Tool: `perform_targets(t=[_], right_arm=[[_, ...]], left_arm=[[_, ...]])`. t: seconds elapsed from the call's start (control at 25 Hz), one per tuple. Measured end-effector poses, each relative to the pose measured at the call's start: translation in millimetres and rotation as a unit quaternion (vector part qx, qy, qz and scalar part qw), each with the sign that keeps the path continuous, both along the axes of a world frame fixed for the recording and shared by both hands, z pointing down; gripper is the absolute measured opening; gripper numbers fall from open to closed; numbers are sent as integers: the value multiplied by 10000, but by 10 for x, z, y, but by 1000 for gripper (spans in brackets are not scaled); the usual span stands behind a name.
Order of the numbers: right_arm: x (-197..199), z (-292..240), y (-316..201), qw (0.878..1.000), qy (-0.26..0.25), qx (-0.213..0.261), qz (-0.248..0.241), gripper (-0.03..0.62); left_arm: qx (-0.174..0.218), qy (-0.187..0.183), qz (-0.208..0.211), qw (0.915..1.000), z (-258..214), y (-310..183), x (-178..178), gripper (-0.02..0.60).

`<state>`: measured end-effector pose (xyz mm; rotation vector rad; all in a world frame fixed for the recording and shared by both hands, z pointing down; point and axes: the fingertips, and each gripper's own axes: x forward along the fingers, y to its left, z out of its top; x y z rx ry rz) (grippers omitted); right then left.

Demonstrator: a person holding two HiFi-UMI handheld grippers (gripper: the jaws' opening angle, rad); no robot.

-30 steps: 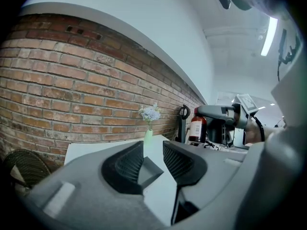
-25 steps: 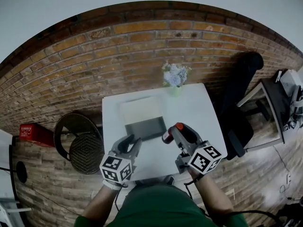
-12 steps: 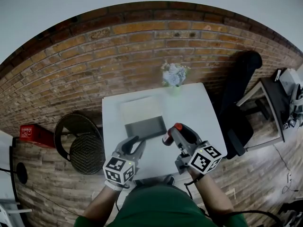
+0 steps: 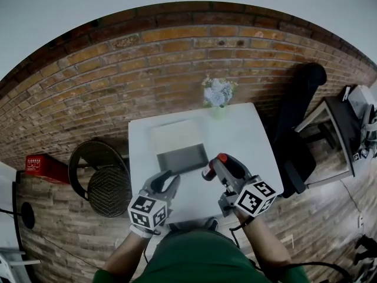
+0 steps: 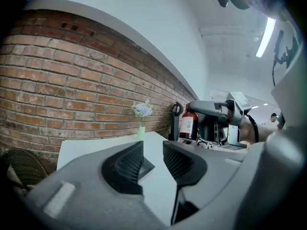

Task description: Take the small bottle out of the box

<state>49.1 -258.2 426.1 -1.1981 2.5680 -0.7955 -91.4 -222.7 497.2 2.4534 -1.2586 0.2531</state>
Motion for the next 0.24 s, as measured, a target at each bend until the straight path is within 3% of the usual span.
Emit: perform_targets(t=[0.24], right_arm=[[-41, 60, 12, 10000, 26, -15, -23, 147]], left_arm=[[-10, 1, 4, 10000, 12, 7, -50, 135]])
